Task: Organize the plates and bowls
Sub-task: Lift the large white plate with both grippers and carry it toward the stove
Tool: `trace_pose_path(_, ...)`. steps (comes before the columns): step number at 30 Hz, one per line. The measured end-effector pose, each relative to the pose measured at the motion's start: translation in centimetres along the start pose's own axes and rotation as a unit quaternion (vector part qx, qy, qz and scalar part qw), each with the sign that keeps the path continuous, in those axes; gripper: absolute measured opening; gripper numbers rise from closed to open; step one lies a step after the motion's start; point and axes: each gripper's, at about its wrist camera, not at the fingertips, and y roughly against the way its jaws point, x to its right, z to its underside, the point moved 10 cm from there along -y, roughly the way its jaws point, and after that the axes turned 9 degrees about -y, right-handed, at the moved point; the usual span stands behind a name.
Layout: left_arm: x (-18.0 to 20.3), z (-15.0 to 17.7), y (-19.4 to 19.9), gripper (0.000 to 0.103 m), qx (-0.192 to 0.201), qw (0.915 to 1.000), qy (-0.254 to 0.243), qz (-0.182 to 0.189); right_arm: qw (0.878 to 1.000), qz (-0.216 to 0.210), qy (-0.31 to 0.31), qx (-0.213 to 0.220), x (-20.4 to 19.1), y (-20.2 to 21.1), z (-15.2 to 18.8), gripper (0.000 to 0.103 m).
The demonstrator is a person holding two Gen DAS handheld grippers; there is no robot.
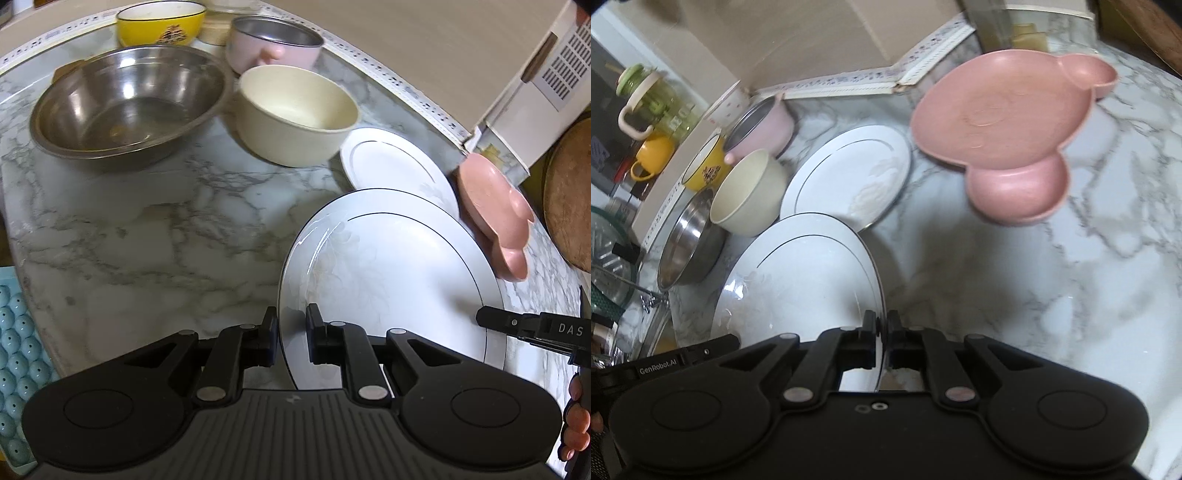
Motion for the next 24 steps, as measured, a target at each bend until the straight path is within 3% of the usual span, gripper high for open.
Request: trace_pose_path(24,9.2,-1.2,-2.6,0.014,-0.009,0.9972,-0.068,0.03,0.996,0.003,-0.085,0.027,8.2,4.1,-2.3,0.006)
